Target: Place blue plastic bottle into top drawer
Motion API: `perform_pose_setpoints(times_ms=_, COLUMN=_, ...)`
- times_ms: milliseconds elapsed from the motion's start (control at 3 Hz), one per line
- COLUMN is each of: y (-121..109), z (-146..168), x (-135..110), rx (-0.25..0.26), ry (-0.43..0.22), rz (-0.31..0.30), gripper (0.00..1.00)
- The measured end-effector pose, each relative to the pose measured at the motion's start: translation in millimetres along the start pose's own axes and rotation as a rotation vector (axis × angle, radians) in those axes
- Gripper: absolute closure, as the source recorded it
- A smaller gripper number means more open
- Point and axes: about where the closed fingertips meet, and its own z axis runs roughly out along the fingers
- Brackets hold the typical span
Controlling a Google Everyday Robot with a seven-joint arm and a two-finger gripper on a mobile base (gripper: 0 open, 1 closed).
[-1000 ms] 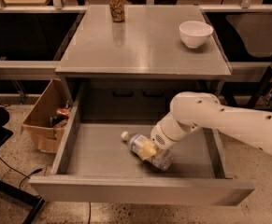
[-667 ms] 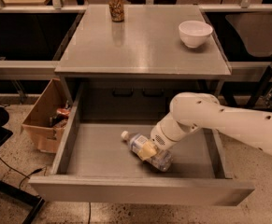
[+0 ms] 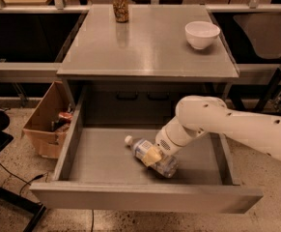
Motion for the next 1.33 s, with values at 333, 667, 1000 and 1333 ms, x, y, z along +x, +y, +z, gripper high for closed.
perform_pose_setpoints(times_ms=333, y=0, z=0, x=0, rx=0.000, ry=0.000, rz=0.000, gripper=0.14)
perform_pose_setpoints(times_ms=667, y=0, z=0, x=0, rx=0.000, ry=0.000, rz=0.000, gripper=0.00)
perform_pose_setpoints(times_ms=1000, y=0, z=0, x=0, rx=0.000, ry=0.000, rz=0.000, gripper=0.00)
perform_pose_setpoints(times_ms=1333, y=-2, z=-25, x=-10, rx=0.026, ry=-0.015, rz=-0.009, gripper=0.00)
